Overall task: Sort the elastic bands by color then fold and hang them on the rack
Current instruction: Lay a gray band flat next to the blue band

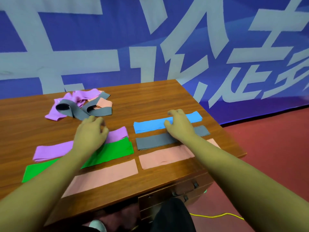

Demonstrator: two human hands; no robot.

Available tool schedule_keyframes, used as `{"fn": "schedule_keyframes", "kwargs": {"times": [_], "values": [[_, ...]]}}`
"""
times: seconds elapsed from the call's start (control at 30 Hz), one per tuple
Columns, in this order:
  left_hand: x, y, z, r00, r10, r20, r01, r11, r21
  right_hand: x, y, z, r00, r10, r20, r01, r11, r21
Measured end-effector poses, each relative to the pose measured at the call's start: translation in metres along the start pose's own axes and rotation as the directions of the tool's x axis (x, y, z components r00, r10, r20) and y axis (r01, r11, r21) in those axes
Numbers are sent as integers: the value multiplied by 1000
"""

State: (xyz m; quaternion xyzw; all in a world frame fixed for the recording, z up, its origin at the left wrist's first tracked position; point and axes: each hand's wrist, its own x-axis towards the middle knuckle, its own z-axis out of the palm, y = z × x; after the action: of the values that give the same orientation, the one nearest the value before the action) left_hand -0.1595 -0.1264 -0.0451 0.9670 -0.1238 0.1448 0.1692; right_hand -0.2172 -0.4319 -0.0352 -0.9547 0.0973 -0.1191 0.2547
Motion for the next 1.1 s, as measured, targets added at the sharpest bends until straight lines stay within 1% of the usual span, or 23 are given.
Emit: {"fn": "schedule_keyframes", "kwargs": {"times": [0.13, 0.23, 0.33, 0.4, 0.5, 0.57, 0.6, 0.7, 0.77, 0.8, 0.83, 0.9, 0.97, 1.03, 1.1], "values": [[13, -44, -10, 991, -100, -89, 108, 989, 101, 20, -62, 37, 989, -96, 111, 85, 991, 99], [28, -69, -12, 988, -119, -100, 132, 982, 134, 39, -104, 65, 973, -176, 151, 163, 982, 93], [45, -89, -8, 987, -127, -98, 139, 983, 119, 58, -138, 91, 962, -191, 193, 181, 981, 67], [56, -99, -1, 992, -94, -85, 103, 989, 103, 72, -153, 109, 967, -154, 204, 147, 988, 49], [70, -105, 11, 997, 34, -65, -28, 996, 87, 95, -165, 135, 978, -41, 205, 31, 998, 53], [79, -108, 19, 994, 108, -34, -105, 991, 80, 108, -170, 151, 981, 16, 194, -20, 1000, 20], [83, -111, 23, 993, 120, -13, -119, 990, 76, 112, -172, 158, 982, 40, 185, -39, 999, -5], [88, -122, 33, 996, 87, 29, -89, 992, 94, 121, -177, 174, 980, 116, 161, -103, 991, -87], [87, -126, 37, 997, 72, 13, -73, 993, 95, 125, -179, 180, 972, 170, 164, -157, 984, -88], [85, -127, 39, 998, 68, 4, -68, 993, 93, 127, -180, 181, 967, 187, 170, -180, 982, -56], [84, -128, 39, 998, 62, 0, -61, 994, 88, 129, -180, 181, 968, 179, 173, -182, 983, 2], [82, -126, 37, 1000, 19, 16, -20, 999, 44, 130, -183, 177, 985, 96, 146, -122, 975, 183], [81, -123, 31, 995, -92, 49, 94, 995, -44, 126, -194, 163, 995, -7, 95, -24, 946, 324], [82, -119, 20, 976, -207, 63, 214, 966, -146, 122, -211, 142, 993, -112, 46, 85, 917, 390], [85, -115, 5, 968, -245, 51, 249, 927, -280, 118, -230, 115, 976, -216, 3, 195, 890, 413]]}}
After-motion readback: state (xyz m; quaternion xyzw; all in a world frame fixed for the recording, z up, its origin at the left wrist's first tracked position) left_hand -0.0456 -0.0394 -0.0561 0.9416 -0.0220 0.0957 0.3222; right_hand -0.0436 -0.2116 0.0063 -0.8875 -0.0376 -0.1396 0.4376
